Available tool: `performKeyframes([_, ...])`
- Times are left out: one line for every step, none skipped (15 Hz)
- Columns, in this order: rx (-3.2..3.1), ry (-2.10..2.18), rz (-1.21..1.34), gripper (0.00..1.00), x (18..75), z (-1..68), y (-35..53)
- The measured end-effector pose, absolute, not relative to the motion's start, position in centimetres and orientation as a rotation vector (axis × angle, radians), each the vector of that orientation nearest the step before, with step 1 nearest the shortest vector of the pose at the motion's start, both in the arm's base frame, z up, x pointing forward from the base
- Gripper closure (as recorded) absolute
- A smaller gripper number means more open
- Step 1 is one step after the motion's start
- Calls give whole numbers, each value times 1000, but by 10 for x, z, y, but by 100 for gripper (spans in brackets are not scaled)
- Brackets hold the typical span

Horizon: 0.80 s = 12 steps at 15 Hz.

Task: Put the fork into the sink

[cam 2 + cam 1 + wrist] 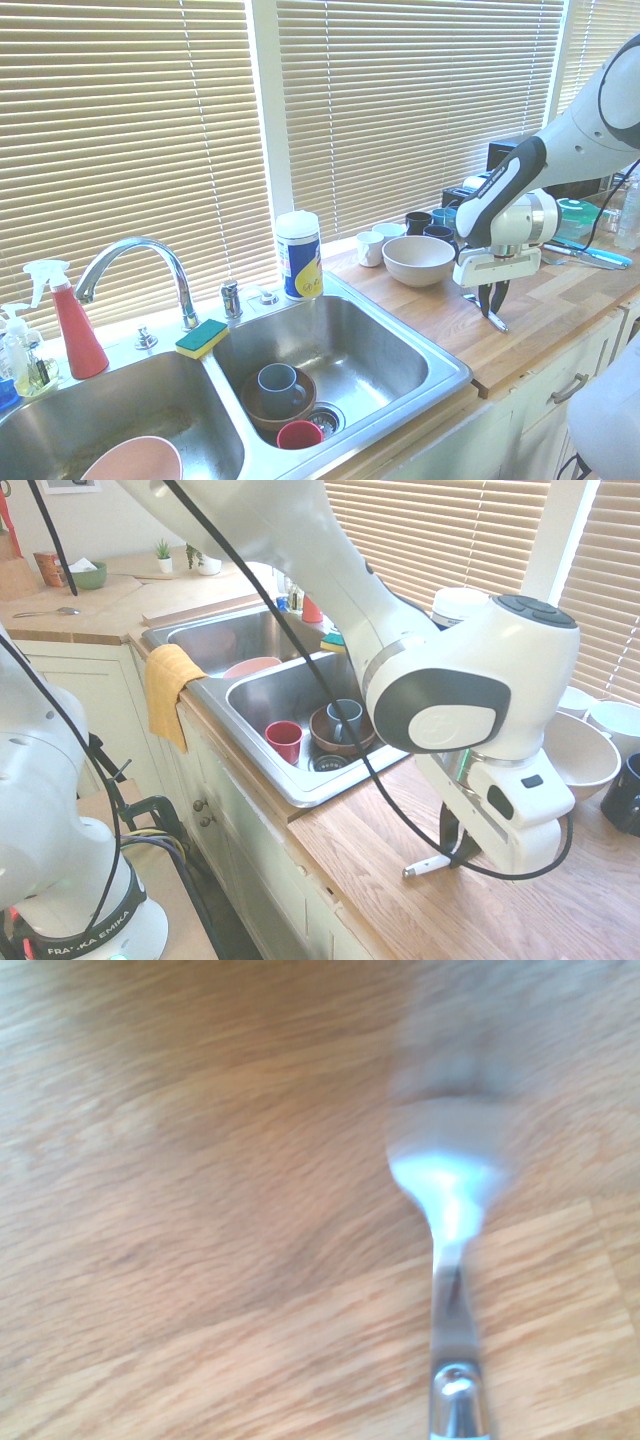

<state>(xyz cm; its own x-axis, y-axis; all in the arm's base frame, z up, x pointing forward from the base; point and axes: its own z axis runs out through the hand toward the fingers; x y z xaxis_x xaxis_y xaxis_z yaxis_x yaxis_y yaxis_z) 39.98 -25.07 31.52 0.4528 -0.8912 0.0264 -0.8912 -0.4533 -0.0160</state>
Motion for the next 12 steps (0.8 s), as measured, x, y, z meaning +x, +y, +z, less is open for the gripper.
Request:
performKeyframes([2677, -1644, 50, 100, 400, 316, -251])
performKeyframes([2676, -1646, 50, 100, 399, 316, -251])
performKeyframes([2676, -1649, 50, 100, 399, 316, -252])
performKeyframes([2674, -1656, 51, 100, 398, 316, -252])
performKeyframes([2670, -1674, 54, 100, 396, 317, -254])
performKeyframes([2666, -1694, 65, 100, 393, 321, -258])
performKeyframes([2665, -1711, 86, 100, 390, 330, -262])
performKeyframes([2667, -1723, 109, 100, 387, 343, -263])
performKeyframes([2675, -1729, 139, 100, 384, 359, -262])
performKeyframes([2690, -1726, 170, 100, 381, 379, -259])
performKeyframes([2712, -1709, 206, 100, 380, 402, -250])
performKeyframes([2742, -1673, 249, 100, 379, 427, -236])
